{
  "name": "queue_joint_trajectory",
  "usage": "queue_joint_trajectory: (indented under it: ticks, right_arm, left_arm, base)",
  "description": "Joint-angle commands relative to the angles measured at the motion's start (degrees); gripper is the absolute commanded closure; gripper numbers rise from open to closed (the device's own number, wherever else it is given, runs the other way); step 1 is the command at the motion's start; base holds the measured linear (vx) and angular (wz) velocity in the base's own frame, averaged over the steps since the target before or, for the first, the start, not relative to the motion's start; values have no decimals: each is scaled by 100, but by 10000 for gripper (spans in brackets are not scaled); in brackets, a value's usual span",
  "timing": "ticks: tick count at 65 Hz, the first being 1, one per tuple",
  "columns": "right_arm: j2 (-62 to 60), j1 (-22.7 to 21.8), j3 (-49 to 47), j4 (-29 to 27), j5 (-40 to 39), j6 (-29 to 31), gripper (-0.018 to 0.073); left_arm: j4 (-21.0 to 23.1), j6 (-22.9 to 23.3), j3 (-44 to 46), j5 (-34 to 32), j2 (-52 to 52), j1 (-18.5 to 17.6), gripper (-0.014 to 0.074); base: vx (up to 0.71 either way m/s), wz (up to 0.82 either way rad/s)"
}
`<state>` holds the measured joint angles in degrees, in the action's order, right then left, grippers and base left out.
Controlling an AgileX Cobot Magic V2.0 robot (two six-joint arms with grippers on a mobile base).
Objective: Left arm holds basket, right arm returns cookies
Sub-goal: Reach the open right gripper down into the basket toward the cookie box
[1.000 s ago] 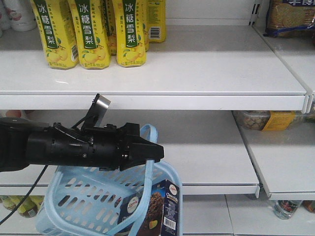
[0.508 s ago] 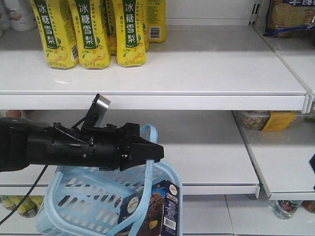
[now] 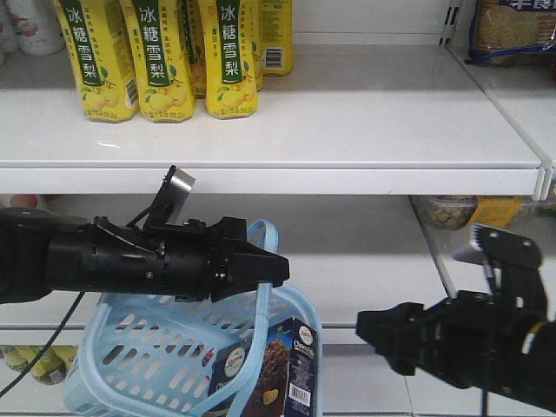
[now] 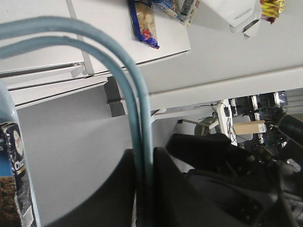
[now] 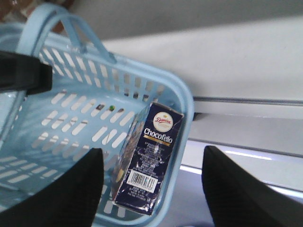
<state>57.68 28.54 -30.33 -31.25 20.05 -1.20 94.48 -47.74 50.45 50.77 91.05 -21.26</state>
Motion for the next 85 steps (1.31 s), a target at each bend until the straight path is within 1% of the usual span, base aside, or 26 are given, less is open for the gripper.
queue_joint_trajectory:
  ticks: [1, 12, 20, 27, 34, 44, 51, 58, 63, 85]
  right_arm:
    - [568, 215, -397, -79, -314, 72, 133]
    - [1545, 229, -780, -84, -201, 56, 133]
    - [2027, 229, -991, -333, -67, 120, 134]
    - [2346, 229, -1143, -597, 98, 346, 137]
    - [2569, 229, -1247, -1096, 271, 763, 137]
    - [2811, 229, -1259, -2085, 367, 1595, 137]
    - [2991, 229, -1259, -2652, 469, 2089, 137]
    - [3144, 229, -1259, -2991, 505, 2418, 137]
    - [3217, 229, -1259, -3074, 486, 2482, 137]
    - [3479, 229, -1259, -3069, 486, 2498, 137]
  left_arm:
    - [750, -400, 233, -75, -244, 22, 599]
    - [750, -400, 233, -75, -244, 22, 599]
    - [750, -400, 233, -75, -244, 22, 599]
    - [750, -400, 233, -75, -244, 22, 599]
    - [750, -400, 233, -75, -244, 22, 599]
    - [750, -400, 233, -75, -244, 22, 599]
    - [750, -400, 233, -75, -244, 22, 599]
    - [750, -400, 233, -75, -244, 22, 599]
    - [750, -400, 233, -75, -244, 22, 599]
    - [750, -400, 233, -75, -244, 22, 599]
  base:
    - [0, 0]
    - [0, 0]
    - [0, 0]
    - [0, 0]
    - [0, 0]
    - [0, 0]
    - [0, 0]
    - [0, 0]
    - [0, 0]
    - [0, 0]
